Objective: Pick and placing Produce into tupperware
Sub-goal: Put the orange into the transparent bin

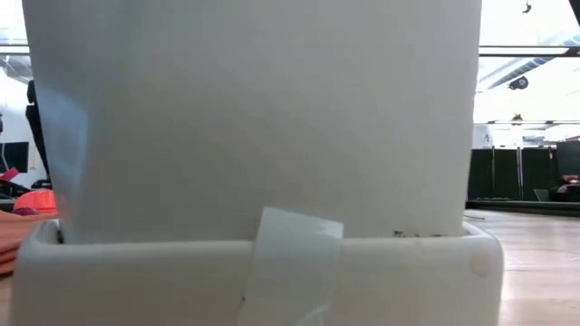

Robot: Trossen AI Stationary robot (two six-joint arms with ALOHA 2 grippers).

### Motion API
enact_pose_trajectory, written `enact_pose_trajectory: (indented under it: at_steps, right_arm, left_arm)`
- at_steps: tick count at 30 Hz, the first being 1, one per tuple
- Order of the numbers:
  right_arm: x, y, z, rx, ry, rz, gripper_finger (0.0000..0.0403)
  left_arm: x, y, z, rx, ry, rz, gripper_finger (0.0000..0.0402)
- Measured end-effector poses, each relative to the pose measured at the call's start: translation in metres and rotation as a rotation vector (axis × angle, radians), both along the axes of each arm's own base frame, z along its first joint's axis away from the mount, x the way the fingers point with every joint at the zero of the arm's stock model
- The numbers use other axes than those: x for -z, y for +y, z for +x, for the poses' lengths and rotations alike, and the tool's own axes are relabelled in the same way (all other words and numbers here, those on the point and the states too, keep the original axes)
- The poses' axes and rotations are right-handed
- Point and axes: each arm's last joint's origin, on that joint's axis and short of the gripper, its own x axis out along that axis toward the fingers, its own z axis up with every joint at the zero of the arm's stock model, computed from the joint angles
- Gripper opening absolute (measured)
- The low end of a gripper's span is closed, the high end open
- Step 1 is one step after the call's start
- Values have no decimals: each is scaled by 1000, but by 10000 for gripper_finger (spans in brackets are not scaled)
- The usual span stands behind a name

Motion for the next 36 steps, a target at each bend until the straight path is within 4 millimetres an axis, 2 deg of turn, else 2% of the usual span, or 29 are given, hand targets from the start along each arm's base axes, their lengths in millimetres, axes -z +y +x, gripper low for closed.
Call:
enact_pose_trajectory:
  at_steps: [10, 22, 36]
  right_arm:
    - [1, 0, -1, 19, 3, 14, 365]
    - [1, 0, -1, 19, 5, 14, 365]
    - [1, 0, -2, 17, 13, 12, 365]
  left_arm:
    - [6, -2, 2, 13, 36, -21, 288]
    - [32, -5, 14, 34, 193, -21, 288]
    - [41, -8, 26, 47, 162, -12, 288]
